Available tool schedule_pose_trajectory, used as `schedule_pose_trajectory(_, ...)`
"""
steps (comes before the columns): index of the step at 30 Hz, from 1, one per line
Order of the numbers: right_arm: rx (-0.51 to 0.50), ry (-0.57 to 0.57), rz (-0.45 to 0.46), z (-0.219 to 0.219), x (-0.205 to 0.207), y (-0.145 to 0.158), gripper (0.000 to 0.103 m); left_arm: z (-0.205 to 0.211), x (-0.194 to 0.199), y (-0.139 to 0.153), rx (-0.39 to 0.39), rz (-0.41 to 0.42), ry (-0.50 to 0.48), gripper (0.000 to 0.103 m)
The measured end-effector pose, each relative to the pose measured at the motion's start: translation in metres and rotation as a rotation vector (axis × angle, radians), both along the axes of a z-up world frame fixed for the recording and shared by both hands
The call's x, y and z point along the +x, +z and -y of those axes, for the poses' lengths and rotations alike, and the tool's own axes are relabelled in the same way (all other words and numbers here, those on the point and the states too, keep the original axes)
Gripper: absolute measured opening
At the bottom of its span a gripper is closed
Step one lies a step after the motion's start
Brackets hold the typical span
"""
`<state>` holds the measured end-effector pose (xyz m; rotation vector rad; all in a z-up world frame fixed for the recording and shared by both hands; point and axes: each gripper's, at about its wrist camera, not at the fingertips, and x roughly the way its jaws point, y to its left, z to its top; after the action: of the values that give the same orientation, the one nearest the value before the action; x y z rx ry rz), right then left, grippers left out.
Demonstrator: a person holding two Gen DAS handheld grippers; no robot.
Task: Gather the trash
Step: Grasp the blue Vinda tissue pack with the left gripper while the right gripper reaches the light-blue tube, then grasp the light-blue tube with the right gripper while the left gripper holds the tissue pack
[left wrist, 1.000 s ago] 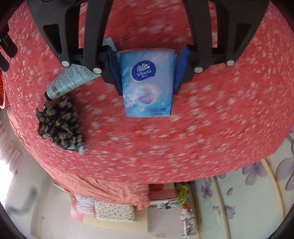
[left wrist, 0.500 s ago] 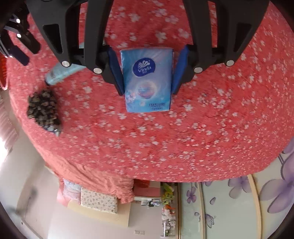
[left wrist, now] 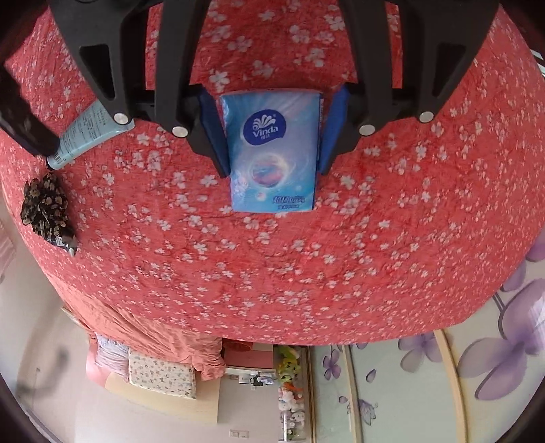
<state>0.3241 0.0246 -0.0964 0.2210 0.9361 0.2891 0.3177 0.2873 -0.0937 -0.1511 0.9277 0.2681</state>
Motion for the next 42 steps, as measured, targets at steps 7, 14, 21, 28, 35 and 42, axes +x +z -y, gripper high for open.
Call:
schedule_pose_trajectory(7, -0.152, -0.024, 0.012, -0.016, 0.006, -0.009, 0.059, 0.006, -0.005, -0.004, 0.017, -0.009, -0.001, 0.053)
schedule_pose_trajectory(14, -0.263, -0.021, 0.061, 0.046, -0.017, -0.016, 0.055, 0.018, -0.012, -0.004, 0.019, -0.006, -0.023, 0.053)
schedule_pose_trajectory(21, -0.227, 0.006, 0.088, 0.063, -0.024, -0.016, 0.045, 0.035, -0.012, -0.003, 0.027, 0.010, -0.062, 0.051)
schedule_pose_trajectory(28, -0.213, 0.029, 0.077, 0.062, -0.015, -0.014, 0.032, 0.057, -0.012, -0.001, -0.006, 0.014, -0.113, 0.051)
schedule_pose_trajectory(35, -0.216, -0.078, 0.056, 0.118, -0.039, -0.015, 0.032, 0.117, -0.016, -0.001, -0.049, 0.023, -0.266, 0.051)
schedule_pose_trajectory(42, -0.147, -0.099, 0.039, 0.131, -0.028, -0.017, 0.044, 0.162, -0.018, -0.007, -0.020, 0.034, -0.350, 0.052)
